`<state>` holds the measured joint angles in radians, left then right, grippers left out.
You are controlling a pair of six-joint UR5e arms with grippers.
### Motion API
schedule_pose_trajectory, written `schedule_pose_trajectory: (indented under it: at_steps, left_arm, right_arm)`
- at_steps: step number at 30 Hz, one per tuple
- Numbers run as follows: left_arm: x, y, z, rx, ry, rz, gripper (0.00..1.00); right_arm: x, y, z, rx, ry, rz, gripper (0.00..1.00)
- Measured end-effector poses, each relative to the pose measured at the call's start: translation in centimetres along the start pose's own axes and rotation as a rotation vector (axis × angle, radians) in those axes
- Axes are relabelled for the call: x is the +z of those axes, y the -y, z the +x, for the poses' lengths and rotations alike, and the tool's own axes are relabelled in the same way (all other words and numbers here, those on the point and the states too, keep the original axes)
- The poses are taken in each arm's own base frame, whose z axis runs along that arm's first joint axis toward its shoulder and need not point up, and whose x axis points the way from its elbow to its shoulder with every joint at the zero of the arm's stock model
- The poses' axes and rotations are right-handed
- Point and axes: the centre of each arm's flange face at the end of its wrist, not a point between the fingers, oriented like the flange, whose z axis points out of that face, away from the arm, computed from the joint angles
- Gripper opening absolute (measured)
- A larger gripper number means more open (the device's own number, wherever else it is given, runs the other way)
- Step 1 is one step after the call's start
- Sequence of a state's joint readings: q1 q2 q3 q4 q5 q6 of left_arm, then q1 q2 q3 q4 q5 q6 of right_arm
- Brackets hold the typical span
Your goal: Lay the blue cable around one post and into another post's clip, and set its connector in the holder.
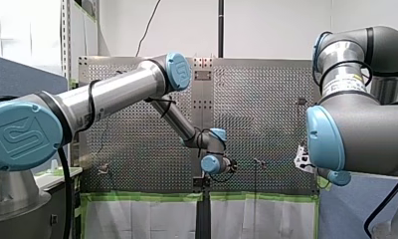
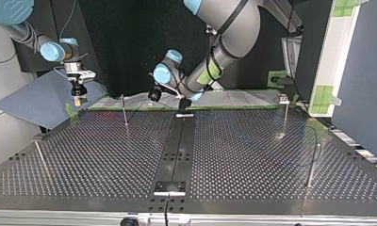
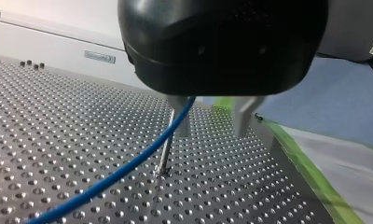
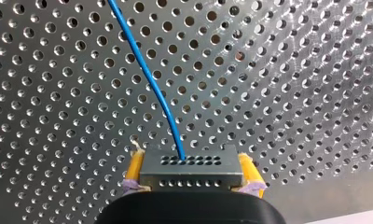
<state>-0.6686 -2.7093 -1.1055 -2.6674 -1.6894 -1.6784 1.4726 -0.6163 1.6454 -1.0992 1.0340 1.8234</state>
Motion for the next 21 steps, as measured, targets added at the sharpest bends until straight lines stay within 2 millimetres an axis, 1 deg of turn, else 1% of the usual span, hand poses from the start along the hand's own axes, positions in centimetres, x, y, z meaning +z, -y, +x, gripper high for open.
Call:
schedule_pose_trajectory:
  at_steps: [2,3,4,5,6,8,15,21]
  left_arm:
    - [0.0,0.1,0.0,0.013,0.000,0.002,0.79]
    - [0.0,0.2,-0.1,0.020,0.001,0.003,0.79]
    - [0.0,0.3,-0.1,0.030,0.002,0.007,0.82]
    - [-0.1,0.5,-0.2,0.037,0.002,0.012,0.87]
    - [-0.1,0.6,-0.3,0.044,0.004,0.019,0.87]
    - [-0.1,0.9,-0.7,0.056,0.007,0.035,0.98]
    - [-0.8,2.6,-2.9,0.088,0.004,0.100,0.98]
    - [-2.7,3.5,-2.6,0.141,-0.054,0.123,0.98]
  right_arm:
    - [0.0,0.1,0.0,0.000,0.000,0.001,0.00]
    - [0.0,0.1,-0.1,0.000,0.001,0.001,0.00]
    - [0.0,0.1,-0.1,0.000,0.001,0.001,0.00]
    - [0.0,0.1,-0.1,0.000,0.001,0.002,0.00]
    - [0.0,0.2,-0.1,0.000,0.001,0.002,0.00]
    - [0.0,0.2,-0.1,0.000,0.001,0.002,0.00]
    - [0.1,0.3,-0.2,0.000,0.002,0.005,0.00]
    - [0.0,0.4,-0.2,0.003,0.006,0.005,0.00]
